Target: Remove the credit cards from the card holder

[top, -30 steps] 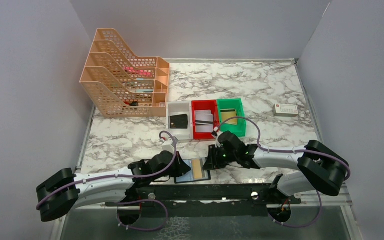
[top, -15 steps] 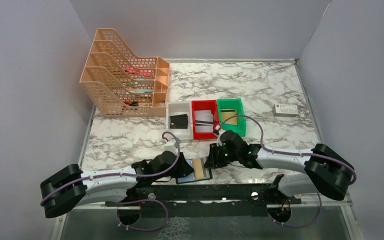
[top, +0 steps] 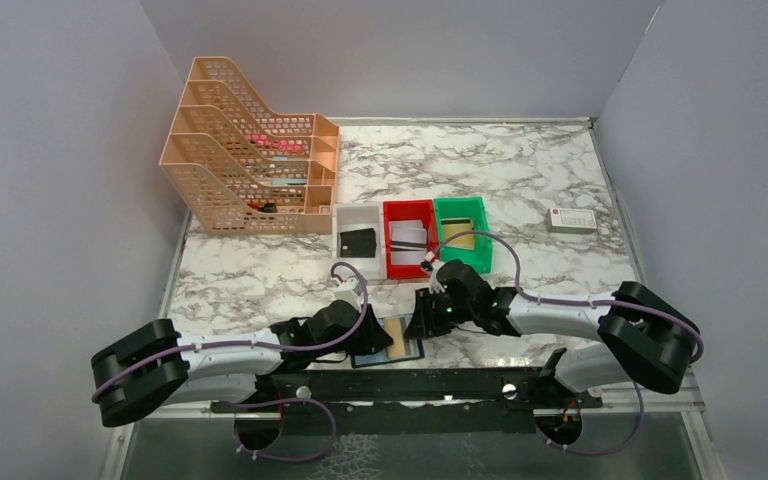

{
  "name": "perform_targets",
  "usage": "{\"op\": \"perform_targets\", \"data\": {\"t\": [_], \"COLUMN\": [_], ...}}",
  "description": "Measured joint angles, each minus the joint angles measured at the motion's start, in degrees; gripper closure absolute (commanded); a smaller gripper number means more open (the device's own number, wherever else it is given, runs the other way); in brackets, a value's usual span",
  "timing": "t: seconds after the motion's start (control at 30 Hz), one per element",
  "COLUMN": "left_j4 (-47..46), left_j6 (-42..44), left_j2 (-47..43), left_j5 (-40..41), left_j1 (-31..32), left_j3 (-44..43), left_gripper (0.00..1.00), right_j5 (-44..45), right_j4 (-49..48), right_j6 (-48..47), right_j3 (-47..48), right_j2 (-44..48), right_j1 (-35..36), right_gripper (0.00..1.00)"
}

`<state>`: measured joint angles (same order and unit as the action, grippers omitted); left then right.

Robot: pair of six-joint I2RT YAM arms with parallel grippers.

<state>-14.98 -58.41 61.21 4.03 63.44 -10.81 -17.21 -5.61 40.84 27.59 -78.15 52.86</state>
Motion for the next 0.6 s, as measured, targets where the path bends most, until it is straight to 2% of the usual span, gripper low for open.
{"op": "perform_targets", "data": {"t": [0.23, 0.37, 0.53, 0.6], "left_j4": [-1.01, -1.33, -0.96, -0.68], "left_j6": [0.00, 0.00, -0.35, -0.76], "left_j2": [1.68, 2.97, 3.08, 2.86], "left_j5": [-0.31, -0.59, -0.52, -0.48], "left_j1": [-0.02, -0.09, -0.35, -0.39], "left_j3": [-0.61, -1.07, -1.05, -1.01], "left_gripper": [0.68, 0.77, 0.95, 0.97], "right_j5": [-1.44, -1.62, -1.77, -1.77], "right_j4": [-2.12, -2.32, -2.29, -2.29], "right_j6": [-0.02, 0.04, 0.09, 0.09], "right_j3": [0.28, 0.33, 0.39, 0.39], "right_j2": [-1.97, -2.32, -2.78, -2.86], "right_j1": [0.00, -0.11, -0.50, -0.59], "right_gripper": [0.71, 0.73, 0.75, 0.75]}}
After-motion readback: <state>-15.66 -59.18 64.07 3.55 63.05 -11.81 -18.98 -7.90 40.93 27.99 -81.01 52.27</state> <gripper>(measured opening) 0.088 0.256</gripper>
